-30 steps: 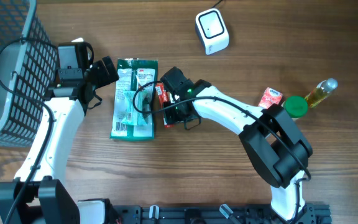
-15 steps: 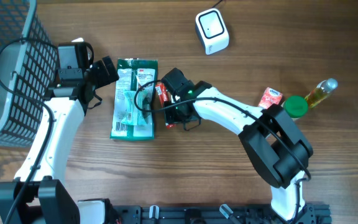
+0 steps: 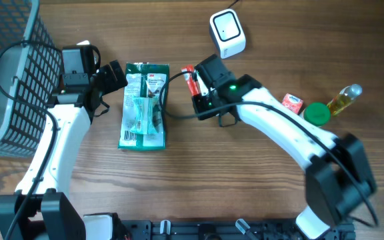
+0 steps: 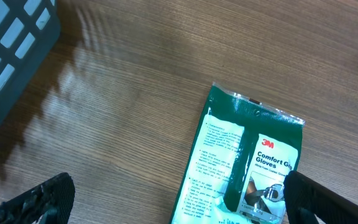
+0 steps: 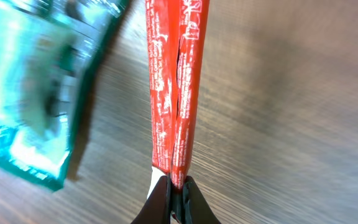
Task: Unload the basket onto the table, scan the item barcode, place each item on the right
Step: 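Lift the red stick and carry it to the scanner, then hold the red stick in front of the scanner window, then carry the red stick right and set it down on the table, then move the right gripper over the light green wipes pack on the gloves, then grasp the wipes pack and drag it right off the gloves pack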
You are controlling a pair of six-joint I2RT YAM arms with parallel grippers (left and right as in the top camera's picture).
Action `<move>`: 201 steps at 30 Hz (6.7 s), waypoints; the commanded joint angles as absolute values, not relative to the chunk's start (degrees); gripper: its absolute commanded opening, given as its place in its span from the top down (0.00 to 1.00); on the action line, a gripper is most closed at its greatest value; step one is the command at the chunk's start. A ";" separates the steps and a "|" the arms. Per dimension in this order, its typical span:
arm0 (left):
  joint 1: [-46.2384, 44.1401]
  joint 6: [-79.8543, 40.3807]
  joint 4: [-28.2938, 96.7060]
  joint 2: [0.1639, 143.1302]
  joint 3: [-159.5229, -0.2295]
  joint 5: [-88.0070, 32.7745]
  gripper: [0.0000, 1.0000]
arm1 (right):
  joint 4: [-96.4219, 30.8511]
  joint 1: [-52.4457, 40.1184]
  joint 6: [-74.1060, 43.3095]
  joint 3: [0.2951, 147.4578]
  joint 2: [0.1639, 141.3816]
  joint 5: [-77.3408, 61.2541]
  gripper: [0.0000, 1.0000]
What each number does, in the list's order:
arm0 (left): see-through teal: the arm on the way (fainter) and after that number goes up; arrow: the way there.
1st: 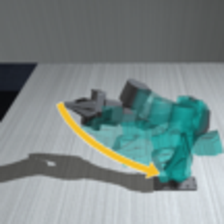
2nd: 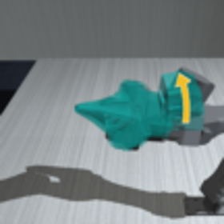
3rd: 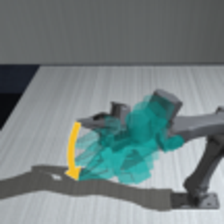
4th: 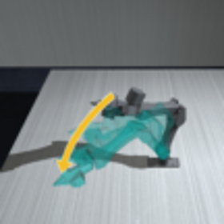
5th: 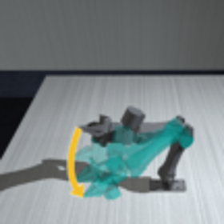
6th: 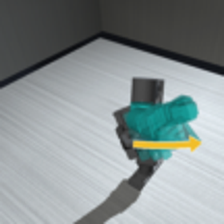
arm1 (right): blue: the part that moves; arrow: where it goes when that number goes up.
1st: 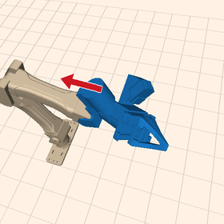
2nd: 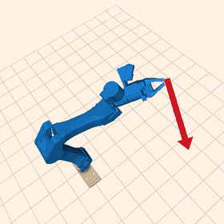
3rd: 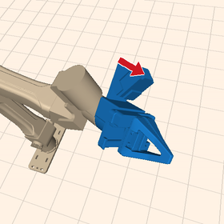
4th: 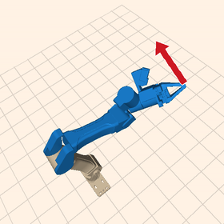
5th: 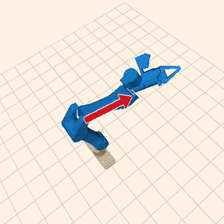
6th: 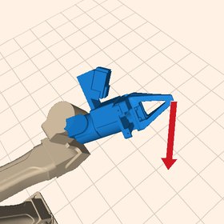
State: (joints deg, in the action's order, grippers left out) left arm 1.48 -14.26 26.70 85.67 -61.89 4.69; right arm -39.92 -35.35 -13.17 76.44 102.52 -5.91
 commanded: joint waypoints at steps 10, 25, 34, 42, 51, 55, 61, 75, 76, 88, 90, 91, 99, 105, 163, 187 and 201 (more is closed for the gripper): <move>1.67 -13.76 26.57 85.52 -62.33 5.23 0.00 | -42.22 -35.75 13.23 77.36 99.18 18.87 0.96; 1.67 -13.76 26.57 85.52 -62.33 5.23 0.00 | -4.45 -35.44 56.21 77.36 99.18 51.42 0.96; 1.67 -13.76 26.57 85.52 -62.33 5.23 0.00 | 3.05 -28.80 65.87 77.34 101.65 41.76 0.96; 1.67 -13.76 26.59 85.52 -62.33 5.23 0.00 | 7.60 -26.11 67.51 77.34 110.76 42.70 0.96; 1.67 -13.76 26.57 85.52 -62.33 5.23 0.00 | 17.76 -26.11 67.46 77.34 123.94 54.06 0.96; 1.67 -13.76 26.57 85.52 -62.33 5.23 0.00 | 19.49 -26.17 67.53 77.34 126.50 55.81 0.96; 1.67 -13.76 26.57 85.52 -62.33 5.23 0.00 | 15.00 -26.24 67.22 77.34 126.98 53.52 0.96; 1.67 -13.76 26.57 85.52 -62.33 5.23 0.00 | -4.25 -26.39 51.27 77.34 113.97 50.00 0.96; 1.67 -13.76 26.59 85.52 -62.33 5.23 0.00 | -8.60 -26.39 46.87 77.34 111.33 48.07 0.96; 1.67 -13.76 26.59 85.52 -62.33 5.23 0.00 | -59.22 -26.22 -6.96 74.96 97.45 5.19 0.96; 1.67 -13.76 26.59 85.52 -62.33 5.23 0.00 | -59.75 -26.22 -9.47 73.10 97.49 4.40 0.96; 1.67 -13.76 26.57 85.52 -62.33 5.23 0.00 | -58.57 -26.22 -9.69 71.42 97.49 4.40 0.96; 1.67 -13.76 26.59 85.52 -62.33 5.23 0.00 | -51.48 -26.11 -18.24 62.74 97.49 9.82 0.96; 1.67 -13.76 26.57 85.52 -62.33 5.23 0.00 | -49.89 -26.11 -18.13 62.61 97.49 10.87 0.51; 1.67 -13.76 26.57 85.52 -62.33 5.23 0.00 | -8.23 -44.25 -33.67 76.20 119.39 -19.77 0.46; 1.67 -13.76 26.57 85.52 -62.33 5.23 0.00 | -2.15 -44.05 -34.68 76.20 119.85 -21.02 0.96; 1.67 -13.76 26.57 85.52 -62.33 5.23 0.00 | -28.32 -31.35 -30.57 74.54 106.59 -15.05 0.96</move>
